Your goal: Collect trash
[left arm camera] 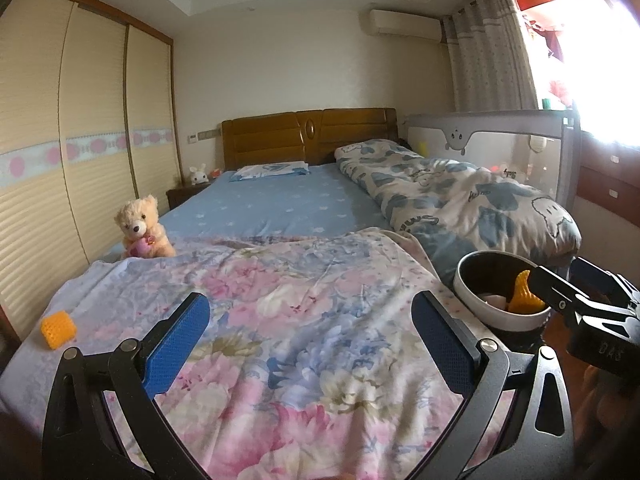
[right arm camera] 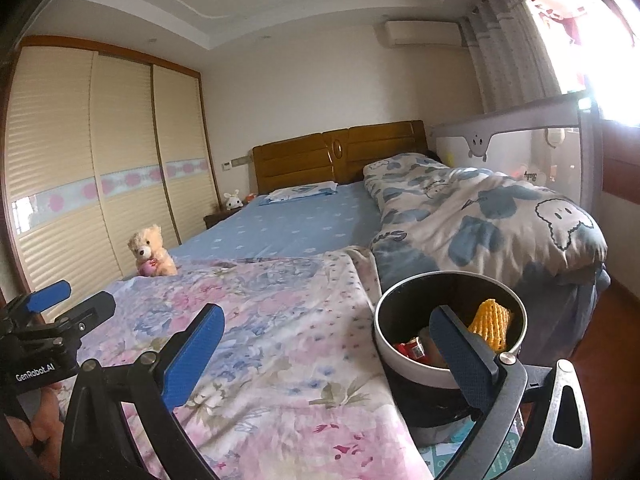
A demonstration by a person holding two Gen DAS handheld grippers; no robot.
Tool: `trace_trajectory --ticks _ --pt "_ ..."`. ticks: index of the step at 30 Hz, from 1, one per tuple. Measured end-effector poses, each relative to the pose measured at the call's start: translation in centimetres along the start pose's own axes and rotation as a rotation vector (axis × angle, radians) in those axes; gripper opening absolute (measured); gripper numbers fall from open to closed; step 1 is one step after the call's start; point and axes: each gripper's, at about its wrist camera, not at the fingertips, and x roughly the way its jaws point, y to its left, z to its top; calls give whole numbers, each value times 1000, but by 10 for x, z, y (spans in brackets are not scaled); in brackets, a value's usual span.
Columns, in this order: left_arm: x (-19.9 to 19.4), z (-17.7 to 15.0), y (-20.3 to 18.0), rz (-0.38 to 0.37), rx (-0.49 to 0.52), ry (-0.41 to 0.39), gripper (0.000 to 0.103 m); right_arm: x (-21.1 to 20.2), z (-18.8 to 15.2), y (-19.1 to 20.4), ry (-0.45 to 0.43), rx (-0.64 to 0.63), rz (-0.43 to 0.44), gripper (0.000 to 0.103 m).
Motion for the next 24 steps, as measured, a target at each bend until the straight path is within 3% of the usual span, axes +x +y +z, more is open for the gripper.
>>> trace_trajectory --ticks 24 --pt "-2 6 1 -16 -5 -4 103 1 2 7 7 -2 24 103"
